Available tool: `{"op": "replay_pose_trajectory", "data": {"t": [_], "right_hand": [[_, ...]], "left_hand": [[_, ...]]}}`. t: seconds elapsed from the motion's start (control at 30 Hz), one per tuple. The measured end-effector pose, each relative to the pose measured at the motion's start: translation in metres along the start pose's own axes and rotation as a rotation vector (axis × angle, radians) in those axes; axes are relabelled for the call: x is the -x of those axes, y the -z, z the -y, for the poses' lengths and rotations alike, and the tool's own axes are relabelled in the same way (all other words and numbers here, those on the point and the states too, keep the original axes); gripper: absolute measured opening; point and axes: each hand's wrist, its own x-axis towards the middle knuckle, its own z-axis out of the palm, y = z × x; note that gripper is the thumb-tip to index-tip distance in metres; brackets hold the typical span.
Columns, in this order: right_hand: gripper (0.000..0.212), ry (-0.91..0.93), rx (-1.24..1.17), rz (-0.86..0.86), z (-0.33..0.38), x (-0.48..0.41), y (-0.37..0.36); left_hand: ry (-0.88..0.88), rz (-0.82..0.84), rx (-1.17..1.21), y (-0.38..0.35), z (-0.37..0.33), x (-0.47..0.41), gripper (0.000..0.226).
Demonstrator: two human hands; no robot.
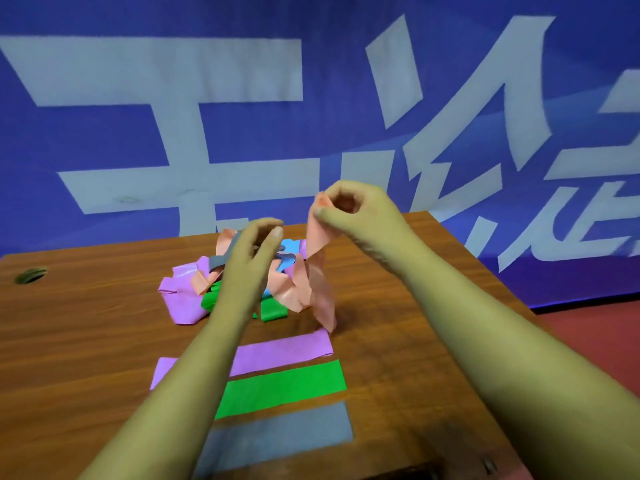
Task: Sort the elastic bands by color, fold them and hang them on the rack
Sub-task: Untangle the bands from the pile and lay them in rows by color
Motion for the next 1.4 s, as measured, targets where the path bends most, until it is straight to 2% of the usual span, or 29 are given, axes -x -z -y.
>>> {"op": "replay_pose_trajectory", "data": {"t": [0.1,0.2,0.27,0.33,0.4,0.5,0.63,0.8,0.93,1.03,1.2,1.4], "right_hand": [[0.012,-0.027,-0.002,0.147,0.025,0.016,0.006],[0.003,-0.055,-0.057,0.192,0.044,0.029,0.012],[0.006,-0.084,-0.052,0.208,0.052,0.038,0.017],[0.010,-0.109,-0.039,0.239,0.055,0.047,0.023],[0.014,-0.120,-0.002,0.308,0.059,0.056,0.028],[0.015,-0.123,0.111,0.422,0.069,0.064,0.030],[0.014,-0.093,0.242,0.443,0.084,0.069,0.031],[0.011,-0.053,0.272,0.419,0.096,0.069,0.032],[0.014,-0.023,0.311,0.375,0.099,0.069,0.029],[0.017,0.005,0.262,0.306,0.099,0.071,0.029],[0.017,-0.034,-0.151,0.094,0.069,0.091,0.010],[0.014,0.002,-0.361,-0.080,0.041,0.123,-0.025]], "left_hand": [[0.063,0.214,0.167,-0.004,-0.033,0.014,0.041],[0.063,0.321,0.117,-0.003,-0.051,0.033,0.035],[0.037,0.340,0.130,-0.001,-0.058,0.044,0.026],[0.051,0.369,0.240,0.000,-0.064,0.056,0.015],[0.053,0.393,0.315,0.001,-0.068,0.067,0.015],[-0.005,0.394,0.192,0.004,-0.070,0.079,0.014],[-0.041,0.327,0.121,0.007,-0.075,0.083,0.013],[-0.074,0.315,0.087,0.008,-0.083,0.089,0.023],[-0.159,0.122,0.111,0.011,-0.098,0.088,0.012],[-0.233,0.091,0.028,0.013,-0.106,0.080,0.008],[-0.230,0.033,0.166,0.012,-0.119,0.073,0.013],[-0.249,0.058,0.119,0.013,-0.115,0.076,0.012]]}}
